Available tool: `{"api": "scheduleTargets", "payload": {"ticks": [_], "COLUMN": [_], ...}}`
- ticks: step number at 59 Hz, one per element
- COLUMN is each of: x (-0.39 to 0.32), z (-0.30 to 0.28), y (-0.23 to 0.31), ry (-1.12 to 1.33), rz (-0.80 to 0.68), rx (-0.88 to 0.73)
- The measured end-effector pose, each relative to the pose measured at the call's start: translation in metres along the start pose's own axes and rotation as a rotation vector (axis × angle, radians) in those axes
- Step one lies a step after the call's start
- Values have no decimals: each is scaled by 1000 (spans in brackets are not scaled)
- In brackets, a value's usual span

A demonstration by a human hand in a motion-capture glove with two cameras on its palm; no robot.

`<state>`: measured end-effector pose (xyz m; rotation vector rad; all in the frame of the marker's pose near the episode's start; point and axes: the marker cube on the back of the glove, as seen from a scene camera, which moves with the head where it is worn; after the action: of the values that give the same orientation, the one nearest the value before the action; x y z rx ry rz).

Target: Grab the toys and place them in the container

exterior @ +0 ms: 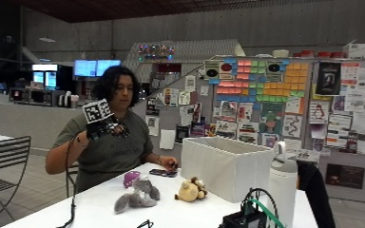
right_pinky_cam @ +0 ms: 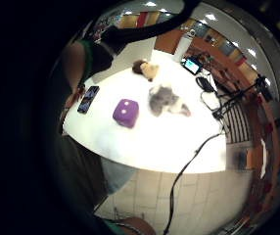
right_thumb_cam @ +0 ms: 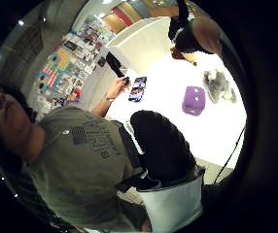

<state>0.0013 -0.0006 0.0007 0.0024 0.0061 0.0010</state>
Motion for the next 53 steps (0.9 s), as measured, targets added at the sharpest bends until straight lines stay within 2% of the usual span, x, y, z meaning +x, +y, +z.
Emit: {"api": "scheduleTargets", "payload": {"ticks": [14, 19, 24, 43, 53], "x": [6, 11, 8, 10, 14], "z": [5, 8, 9, 22, 67], "y": [-6, -4, -11, -24, -37], "ry": [25, 51, 17, 17, -26], "rz": [13, -150, 13, 48, 71], "rx": [-14, -18, -19, -15, -13]}}
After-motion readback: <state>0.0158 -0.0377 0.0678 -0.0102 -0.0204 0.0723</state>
